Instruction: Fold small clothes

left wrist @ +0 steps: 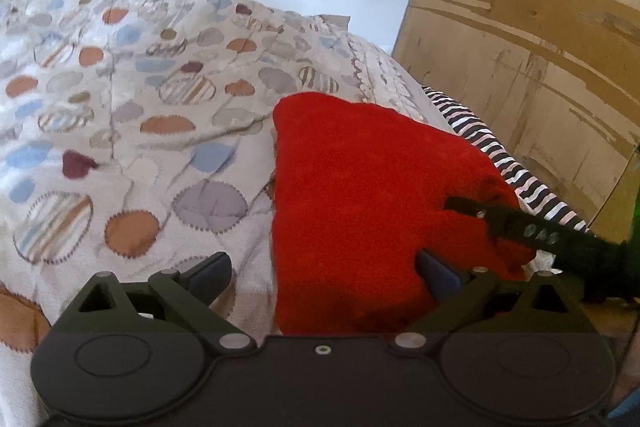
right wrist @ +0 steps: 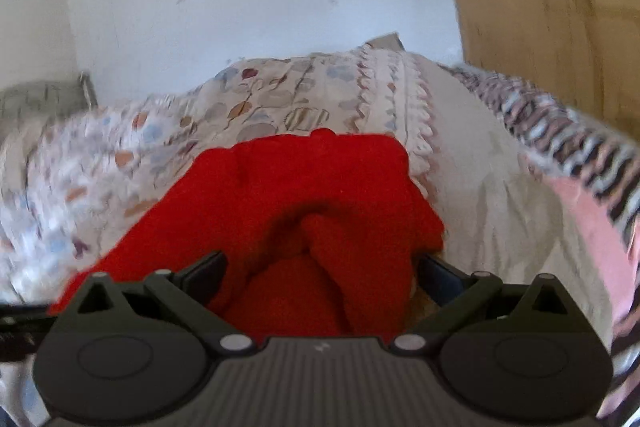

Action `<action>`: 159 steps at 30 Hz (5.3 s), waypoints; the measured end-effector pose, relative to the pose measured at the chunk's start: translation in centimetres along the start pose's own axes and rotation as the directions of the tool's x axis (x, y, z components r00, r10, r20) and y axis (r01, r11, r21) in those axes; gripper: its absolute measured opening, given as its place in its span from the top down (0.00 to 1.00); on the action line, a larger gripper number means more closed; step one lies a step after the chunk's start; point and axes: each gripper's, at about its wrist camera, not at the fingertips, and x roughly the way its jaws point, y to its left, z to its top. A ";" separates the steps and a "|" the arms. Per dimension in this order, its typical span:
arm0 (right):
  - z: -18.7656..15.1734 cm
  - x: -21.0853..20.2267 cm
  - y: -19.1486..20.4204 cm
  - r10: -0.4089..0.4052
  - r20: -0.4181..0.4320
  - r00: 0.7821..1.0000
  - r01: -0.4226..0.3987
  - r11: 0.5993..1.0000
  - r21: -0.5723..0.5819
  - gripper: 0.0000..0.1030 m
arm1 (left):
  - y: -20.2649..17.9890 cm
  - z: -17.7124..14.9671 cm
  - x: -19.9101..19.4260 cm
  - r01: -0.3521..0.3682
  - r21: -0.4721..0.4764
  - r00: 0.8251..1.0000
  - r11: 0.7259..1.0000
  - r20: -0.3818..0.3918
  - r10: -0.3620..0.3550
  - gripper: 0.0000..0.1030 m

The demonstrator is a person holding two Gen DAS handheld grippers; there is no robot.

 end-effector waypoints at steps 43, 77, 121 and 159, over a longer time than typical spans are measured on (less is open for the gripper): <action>6.8 -1.2 0.4 0.137 0.046 0.990 -0.129 0.982 -0.138 0.01 | -2.4 0.2 1.3 0.046 0.044 0.996 0.998 -0.081 -0.042 0.03; 6.8 3.1 -7.3 0.179 0.005 0.984 -0.178 0.978 0.109 0.00 | 4.2 6.6 3.2 0.183 0.011 0.979 0.983 -0.090 -0.181 0.01; 9.9 4.5 2.0 0.242 0.042 0.969 -0.242 0.970 -0.013 0.63 | 8.0 12.0 9.4 0.295 -0.282 0.921 0.913 -0.172 -0.351 0.67; 7.7 6.5 6.3 0.148 0.064 0.987 -0.145 0.988 -0.048 0.00 | 7.6 10.5 7.4 -0.398 -0.017 0.917 0.917 0.034 0.398 0.12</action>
